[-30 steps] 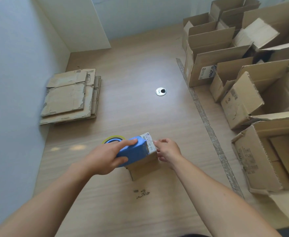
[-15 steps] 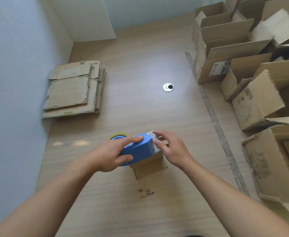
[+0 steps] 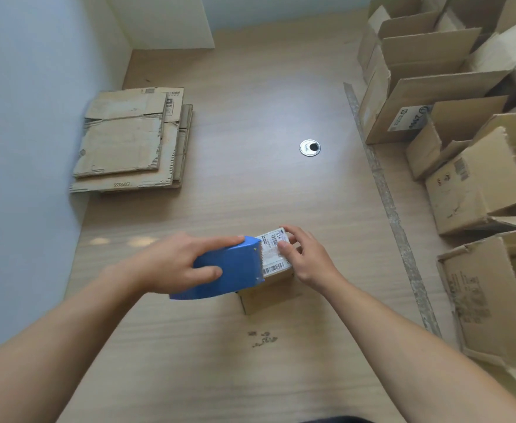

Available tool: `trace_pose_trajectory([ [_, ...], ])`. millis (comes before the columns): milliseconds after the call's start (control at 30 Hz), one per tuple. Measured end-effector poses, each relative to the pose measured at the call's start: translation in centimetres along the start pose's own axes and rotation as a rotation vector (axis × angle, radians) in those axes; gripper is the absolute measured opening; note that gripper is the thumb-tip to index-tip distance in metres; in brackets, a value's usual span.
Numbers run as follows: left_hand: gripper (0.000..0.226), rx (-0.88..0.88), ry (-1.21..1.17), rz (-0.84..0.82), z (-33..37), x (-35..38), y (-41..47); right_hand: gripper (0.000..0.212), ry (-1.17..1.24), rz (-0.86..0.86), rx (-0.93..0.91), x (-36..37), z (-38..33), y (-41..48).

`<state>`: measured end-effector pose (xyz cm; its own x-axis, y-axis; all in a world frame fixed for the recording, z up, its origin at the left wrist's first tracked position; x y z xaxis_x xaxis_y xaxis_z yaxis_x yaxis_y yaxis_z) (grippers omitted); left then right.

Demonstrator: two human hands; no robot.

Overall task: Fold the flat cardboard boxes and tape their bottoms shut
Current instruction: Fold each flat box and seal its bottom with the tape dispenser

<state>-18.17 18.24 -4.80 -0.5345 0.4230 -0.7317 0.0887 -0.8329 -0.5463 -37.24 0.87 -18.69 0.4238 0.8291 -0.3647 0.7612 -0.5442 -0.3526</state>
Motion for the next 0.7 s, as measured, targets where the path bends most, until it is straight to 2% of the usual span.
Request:
trace_pose_trajectory([
  [200,0.053,-0.108,-0.156,-0.070,-3.6,-1.5,-2.7,0.050,0.008,0.006,0.008,0.1,0.0,0.0],
  [367,0.048,-0.130,-0.268,-0.094,-5.4,-1.7,-3.4,0.033,-0.021,0.008,0.009,0.0,-0.2,-0.3],
  [700,0.052,-0.200,-0.476,-0.143,-10.3,0.3,-5.1,0.027,-0.049,0.003,0.038,0.4,-0.9,-0.7],
])
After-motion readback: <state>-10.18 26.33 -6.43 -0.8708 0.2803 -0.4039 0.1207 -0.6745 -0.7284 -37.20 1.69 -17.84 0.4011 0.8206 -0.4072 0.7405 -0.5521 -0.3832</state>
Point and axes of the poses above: each hand's wrist, its own y-axis towards the middle knuckle, its own x-axis out of the palm, z = x × y, the point moved 1 cm from there along y, towards the middle knuckle, and after that the axes turned 5 degrees about -z, right-handed, at the moved point
